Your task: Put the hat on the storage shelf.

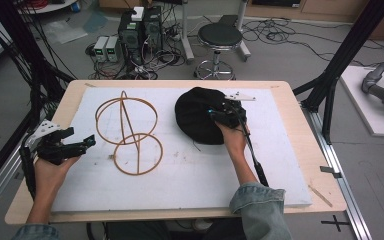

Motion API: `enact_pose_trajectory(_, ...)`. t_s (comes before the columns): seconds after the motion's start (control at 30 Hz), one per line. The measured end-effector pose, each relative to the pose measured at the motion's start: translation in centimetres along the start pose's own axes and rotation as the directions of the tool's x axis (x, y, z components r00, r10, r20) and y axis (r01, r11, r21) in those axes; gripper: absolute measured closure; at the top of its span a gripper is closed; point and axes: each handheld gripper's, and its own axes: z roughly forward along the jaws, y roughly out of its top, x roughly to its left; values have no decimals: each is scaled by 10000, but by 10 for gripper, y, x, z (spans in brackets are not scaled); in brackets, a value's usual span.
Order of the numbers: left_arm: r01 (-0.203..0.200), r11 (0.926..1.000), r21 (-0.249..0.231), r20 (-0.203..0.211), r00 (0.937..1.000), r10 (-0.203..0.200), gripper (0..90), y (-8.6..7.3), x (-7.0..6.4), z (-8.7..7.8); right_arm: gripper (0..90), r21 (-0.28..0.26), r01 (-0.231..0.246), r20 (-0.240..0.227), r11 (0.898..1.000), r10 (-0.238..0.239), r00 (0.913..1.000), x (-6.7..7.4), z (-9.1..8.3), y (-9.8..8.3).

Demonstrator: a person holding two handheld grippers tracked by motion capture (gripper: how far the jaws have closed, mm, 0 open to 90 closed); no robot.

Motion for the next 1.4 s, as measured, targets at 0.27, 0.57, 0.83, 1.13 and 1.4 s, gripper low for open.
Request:
enact_pose_trajectory(0.27,-10,10000,28,-12,10000,10,118,0,1,-1,636,-21,-168,44,9999,168,9998,1,-1,1)
enact_pose_trajectory(0.57,41,10000,-7,-24,10000,-41,119,0,2,-1,704,-612,26,29,9981,-25,10000,3,-12,8)
enact_pose_trajectory(0.83,92,10000,-33,-61,9999,-92,119,0,4,-2,715,-1213,61,75,9926,-52,10000,4,-26,20)
enact_pose_trajectory(1.13,108,9999,-2,-66,9999,-108,120,-1,5,-2,718,-1819,-203,-128,9831,183,9998,0,-44,33)
enact_pose_trajectory(1.4,93,10000,-26,-134,9999,-93,122,-1,6,-3,719,-2385,-217,-448,9709,113,9989,6,-60,56)
